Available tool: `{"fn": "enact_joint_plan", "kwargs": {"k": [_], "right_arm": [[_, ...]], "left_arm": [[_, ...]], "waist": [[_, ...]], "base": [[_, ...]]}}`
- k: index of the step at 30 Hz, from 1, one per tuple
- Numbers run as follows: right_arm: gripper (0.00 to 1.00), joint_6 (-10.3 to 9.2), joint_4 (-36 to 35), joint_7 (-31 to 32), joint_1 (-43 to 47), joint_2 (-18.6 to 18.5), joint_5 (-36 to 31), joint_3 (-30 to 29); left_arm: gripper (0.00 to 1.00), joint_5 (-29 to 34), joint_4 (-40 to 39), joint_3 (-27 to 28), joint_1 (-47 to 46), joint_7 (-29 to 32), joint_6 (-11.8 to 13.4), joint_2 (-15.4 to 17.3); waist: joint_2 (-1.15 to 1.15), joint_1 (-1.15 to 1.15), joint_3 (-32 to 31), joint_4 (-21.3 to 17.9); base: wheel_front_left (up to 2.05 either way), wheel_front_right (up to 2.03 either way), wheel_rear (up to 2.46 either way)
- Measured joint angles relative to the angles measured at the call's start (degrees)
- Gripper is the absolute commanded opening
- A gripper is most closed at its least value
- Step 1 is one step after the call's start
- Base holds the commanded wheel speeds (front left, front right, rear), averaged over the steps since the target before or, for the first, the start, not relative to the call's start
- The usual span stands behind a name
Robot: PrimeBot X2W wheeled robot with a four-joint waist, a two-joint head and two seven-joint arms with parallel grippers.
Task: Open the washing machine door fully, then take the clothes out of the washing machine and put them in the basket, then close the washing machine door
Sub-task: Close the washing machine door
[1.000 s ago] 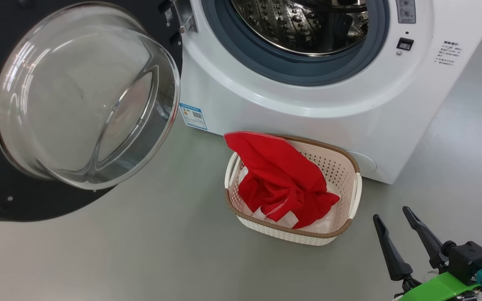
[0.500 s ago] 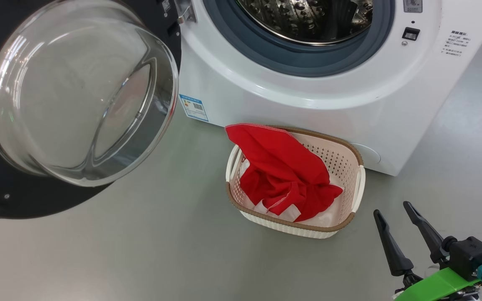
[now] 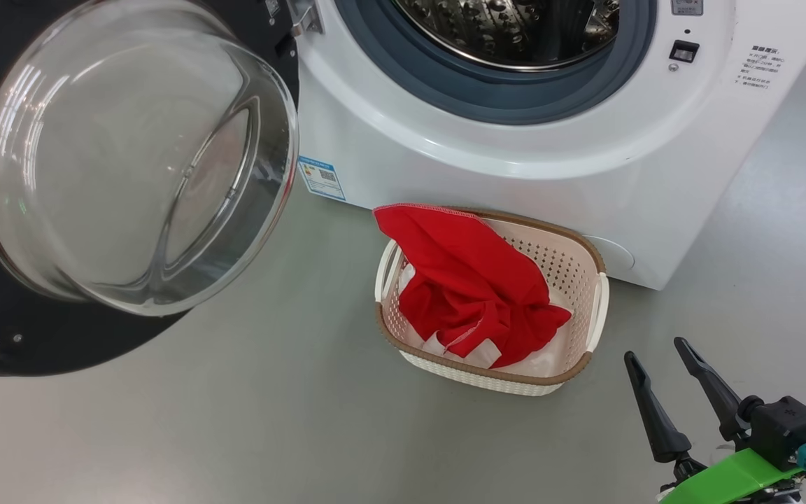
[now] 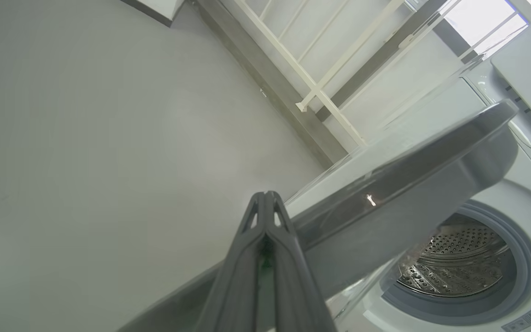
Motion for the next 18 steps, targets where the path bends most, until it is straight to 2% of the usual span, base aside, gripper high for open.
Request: {"fn": "enact_joint_plan", "kwargs": {"k": [18], "right_arm": [[1.00, 0.00, -0.1, 0.0, 0.0, 0.3, 0.0, -0.7]], "left_arm": [[0.00, -6.1, -13.0, -4.1, 8.2, 6.6, 0.0, 3.7]], "waist": [[0.00, 0.00, -2.0, -0.5]], "base": [[0.00, 0.00, 0.00]]}}
